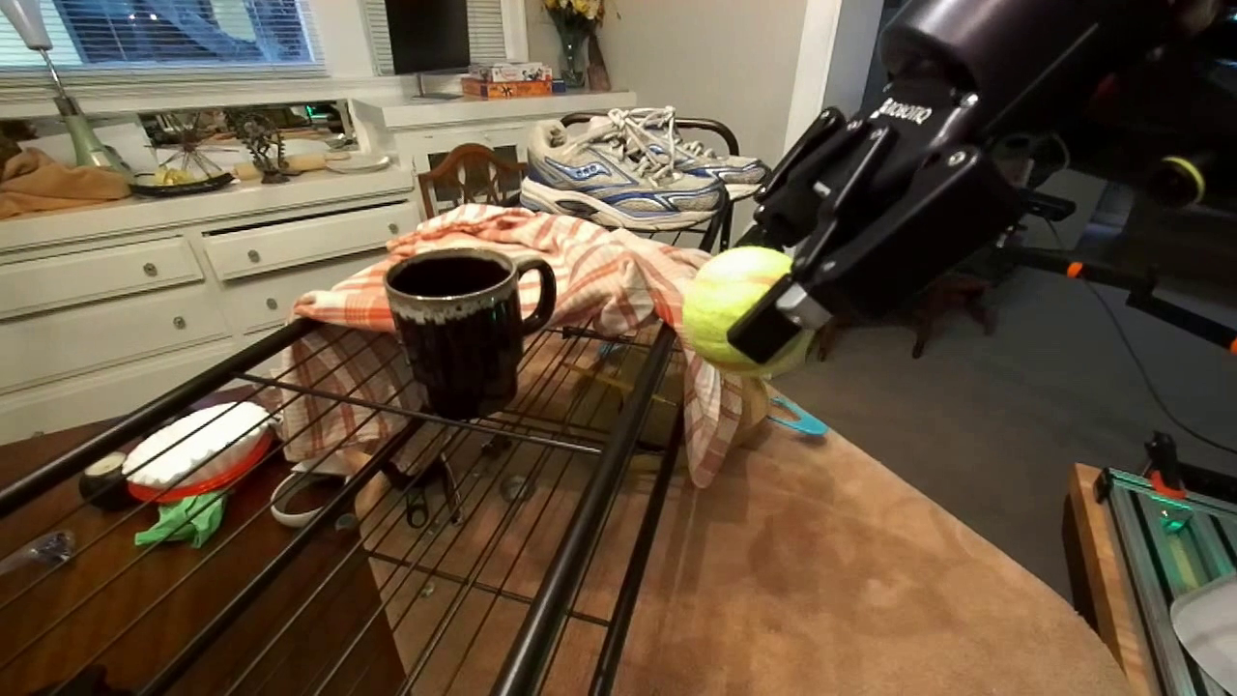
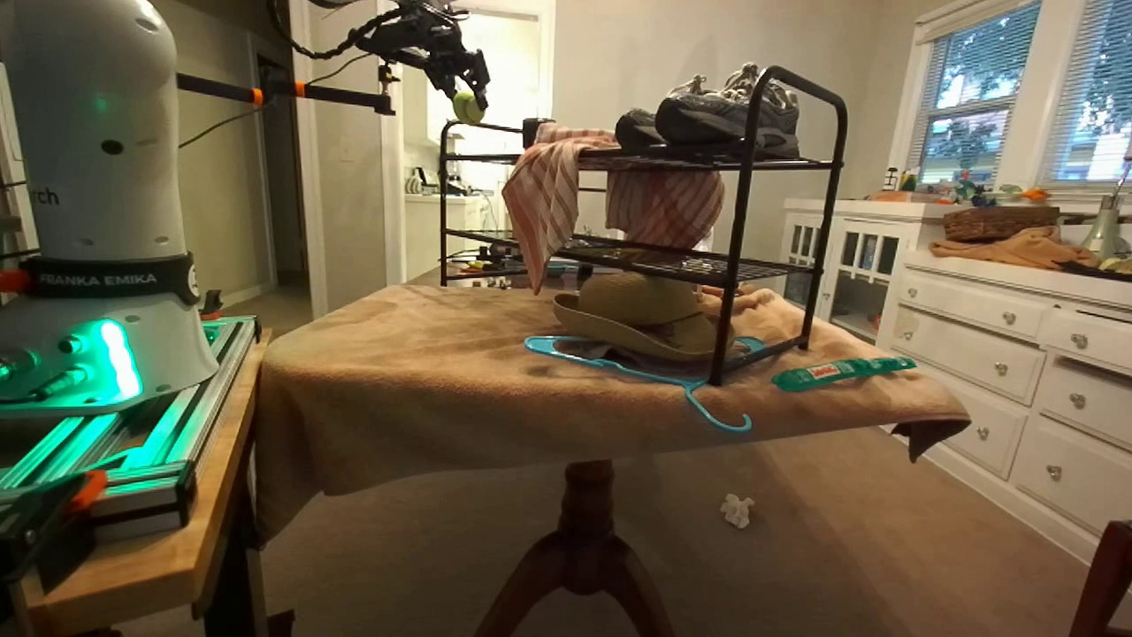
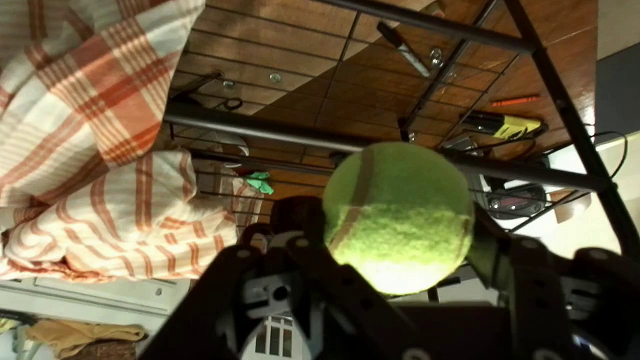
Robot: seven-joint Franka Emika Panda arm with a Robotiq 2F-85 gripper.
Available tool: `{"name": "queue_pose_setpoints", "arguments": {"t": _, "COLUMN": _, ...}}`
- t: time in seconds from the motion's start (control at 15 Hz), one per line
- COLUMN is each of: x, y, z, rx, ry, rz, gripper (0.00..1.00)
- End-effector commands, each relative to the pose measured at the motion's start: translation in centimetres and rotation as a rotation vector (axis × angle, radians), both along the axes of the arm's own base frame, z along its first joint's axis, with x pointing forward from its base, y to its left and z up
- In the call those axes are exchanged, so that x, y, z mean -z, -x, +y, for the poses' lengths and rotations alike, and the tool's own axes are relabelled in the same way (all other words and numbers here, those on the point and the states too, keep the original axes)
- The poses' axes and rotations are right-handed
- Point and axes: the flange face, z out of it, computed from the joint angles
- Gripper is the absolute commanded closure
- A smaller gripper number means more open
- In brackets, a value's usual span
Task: Place the tennis ball in the brown mug.
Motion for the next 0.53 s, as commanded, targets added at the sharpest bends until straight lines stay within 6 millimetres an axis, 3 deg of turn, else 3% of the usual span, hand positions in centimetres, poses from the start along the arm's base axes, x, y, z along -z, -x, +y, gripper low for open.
{"name": "queue_pose_setpoints", "arguments": {"t": 0.0, "x": -0.6, "y": -2.3, "z": 1.0, "rx": 0.019, "ry": -0.033, "rz": -0.083, "gripper": 0.58}}
{"name": "queue_pose_setpoints", "arguments": {"t": 0.47, "x": -2.1, "y": -6.1, "z": 1.8, "rx": 0.049, "ry": -0.067, "rz": -0.205, "gripper": 0.58}}
